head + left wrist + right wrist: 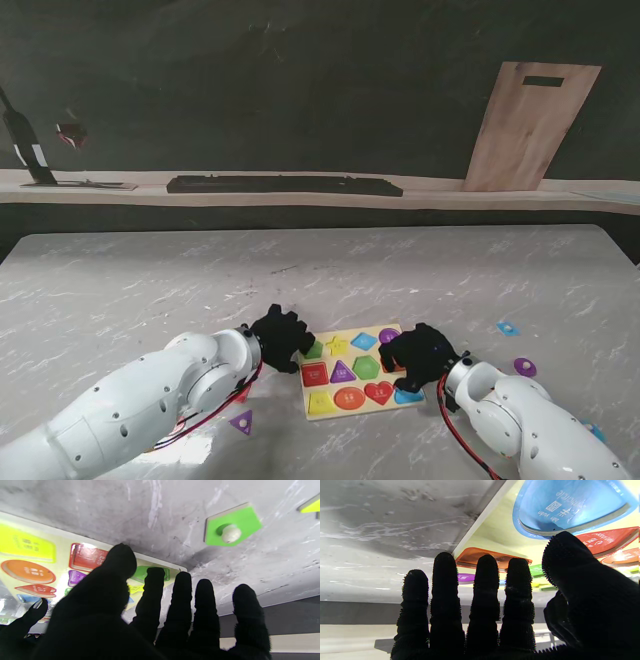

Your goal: Fit puzzle pieces into a puzzle board

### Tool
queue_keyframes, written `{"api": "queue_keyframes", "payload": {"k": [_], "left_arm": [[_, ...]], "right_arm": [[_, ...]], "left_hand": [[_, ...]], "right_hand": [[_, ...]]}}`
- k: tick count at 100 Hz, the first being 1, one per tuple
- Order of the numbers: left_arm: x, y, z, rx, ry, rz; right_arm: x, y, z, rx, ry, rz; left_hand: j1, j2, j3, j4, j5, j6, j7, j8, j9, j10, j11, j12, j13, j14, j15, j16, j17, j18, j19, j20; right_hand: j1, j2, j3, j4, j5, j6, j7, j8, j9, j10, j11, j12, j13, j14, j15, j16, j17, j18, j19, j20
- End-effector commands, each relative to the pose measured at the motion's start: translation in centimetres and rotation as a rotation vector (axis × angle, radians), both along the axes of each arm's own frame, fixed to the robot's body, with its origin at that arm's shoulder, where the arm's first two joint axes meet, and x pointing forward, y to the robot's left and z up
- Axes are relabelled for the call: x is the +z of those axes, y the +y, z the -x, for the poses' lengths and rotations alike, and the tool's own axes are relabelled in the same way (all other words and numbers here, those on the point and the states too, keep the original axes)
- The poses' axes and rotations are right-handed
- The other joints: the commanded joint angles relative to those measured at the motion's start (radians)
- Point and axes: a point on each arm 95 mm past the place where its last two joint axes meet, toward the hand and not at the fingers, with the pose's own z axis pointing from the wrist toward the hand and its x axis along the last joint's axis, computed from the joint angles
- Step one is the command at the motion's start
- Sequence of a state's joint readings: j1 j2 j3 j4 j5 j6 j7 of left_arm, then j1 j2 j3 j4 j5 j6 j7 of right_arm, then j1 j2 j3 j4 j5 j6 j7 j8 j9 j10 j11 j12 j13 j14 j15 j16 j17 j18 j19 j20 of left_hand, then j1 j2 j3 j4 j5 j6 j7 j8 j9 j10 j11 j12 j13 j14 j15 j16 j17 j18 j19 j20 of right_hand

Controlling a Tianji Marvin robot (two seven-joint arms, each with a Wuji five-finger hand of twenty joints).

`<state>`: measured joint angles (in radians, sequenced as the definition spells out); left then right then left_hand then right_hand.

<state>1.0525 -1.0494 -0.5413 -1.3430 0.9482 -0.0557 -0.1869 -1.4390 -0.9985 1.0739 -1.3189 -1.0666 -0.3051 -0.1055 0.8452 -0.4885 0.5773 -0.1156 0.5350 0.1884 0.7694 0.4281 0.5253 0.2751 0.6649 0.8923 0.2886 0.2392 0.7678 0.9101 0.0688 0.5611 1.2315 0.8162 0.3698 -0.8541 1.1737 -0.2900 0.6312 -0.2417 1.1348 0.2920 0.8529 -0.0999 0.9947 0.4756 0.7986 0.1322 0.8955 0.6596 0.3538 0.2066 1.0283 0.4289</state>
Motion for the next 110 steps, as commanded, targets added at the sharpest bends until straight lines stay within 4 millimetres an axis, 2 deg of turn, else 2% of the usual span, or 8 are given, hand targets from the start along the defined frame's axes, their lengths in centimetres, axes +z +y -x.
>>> {"api": "queue_keyframes", "payload": {"k": [1, 30, 54, 110], "left_arm": [[-1.6, 1.7, 0.6, 0.015, 0.038, -0.048], [-1.6, 2.3, 0.9, 0.028, 0.050, -0.056], [-1.6, 2.6, 0.9, 0.036, 0.040, -0.054], [-1.5, 3.3, 1.3, 0.048, 0.038, -0.060]], "right_arm": [[-2.3, 1.6, 1.9, 0.037, 0.066, -0.005], [-2.4, 2.8, 2.3, 0.049, 0.079, -0.049], [-2.3, 3.2, 2.9, 0.056, 0.092, -0.073], [-2.3, 4.3, 3.0, 0.071, 0.101, -0.123]], "left_hand": [[0.043, -0.022, -0.031, -0.059, 0.129, -0.067, 0.067, -0.019, 0.004, 0.001, -0.011, -0.009, 0.019, 0.030, -0.010, -0.008, -0.008, -0.255, 0.008, -0.008], [0.058, -0.017, -0.051, -0.060, 0.134, -0.074, 0.088, -0.028, 0.010, -0.002, -0.010, -0.009, 0.026, 0.030, -0.012, -0.010, -0.005, -0.256, 0.008, -0.012], [0.055, 0.020, -0.070, -0.055, 0.108, -0.075, 0.050, -0.049, 0.002, 0.001, -0.024, -0.021, 0.022, 0.027, -0.022, -0.016, -0.009, -0.260, 0.004, -0.017], [0.072, 0.036, -0.120, -0.051, 0.113, -0.085, 0.046, -0.027, 0.009, 0.002, -0.024, -0.025, 0.027, 0.029, -0.026, -0.017, -0.006, -0.257, 0.007, -0.021]], "right_hand": [[0.028, -0.007, 0.009, -0.017, 0.058, -0.116, -0.044, -0.035, 0.012, -0.013, -0.052, -0.029, -0.007, -0.121, -0.063, -0.025, -0.004, 0.022, 0.017, 0.015], [0.029, 0.006, 0.003, -0.017, 0.057, -0.119, -0.035, -0.042, 0.016, -0.008, -0.055, -0.031, -0.005, -0.117, -0.061, -0.023, -0.003, 0.021, 0.017, 0.015], [0.030, 0.013, -0.005, -0.016, 0.062, -0.122, -0.028, -0.049, 0.023, -0.005, -0.057, -0.032, 0.002, -0.115, -0.058, -0.021, -0.002, 0.026, 0.018, 0.016], [0.031, 0.028, -0.011, -0.013, 0.058, -0.118, -0.021, -0.056, 0.018, 0.001, -0.068, -0.036, -0.002, -0.110, -0.072, -0.025, -0.007, 0.029, 0.012, 0.015]]}}
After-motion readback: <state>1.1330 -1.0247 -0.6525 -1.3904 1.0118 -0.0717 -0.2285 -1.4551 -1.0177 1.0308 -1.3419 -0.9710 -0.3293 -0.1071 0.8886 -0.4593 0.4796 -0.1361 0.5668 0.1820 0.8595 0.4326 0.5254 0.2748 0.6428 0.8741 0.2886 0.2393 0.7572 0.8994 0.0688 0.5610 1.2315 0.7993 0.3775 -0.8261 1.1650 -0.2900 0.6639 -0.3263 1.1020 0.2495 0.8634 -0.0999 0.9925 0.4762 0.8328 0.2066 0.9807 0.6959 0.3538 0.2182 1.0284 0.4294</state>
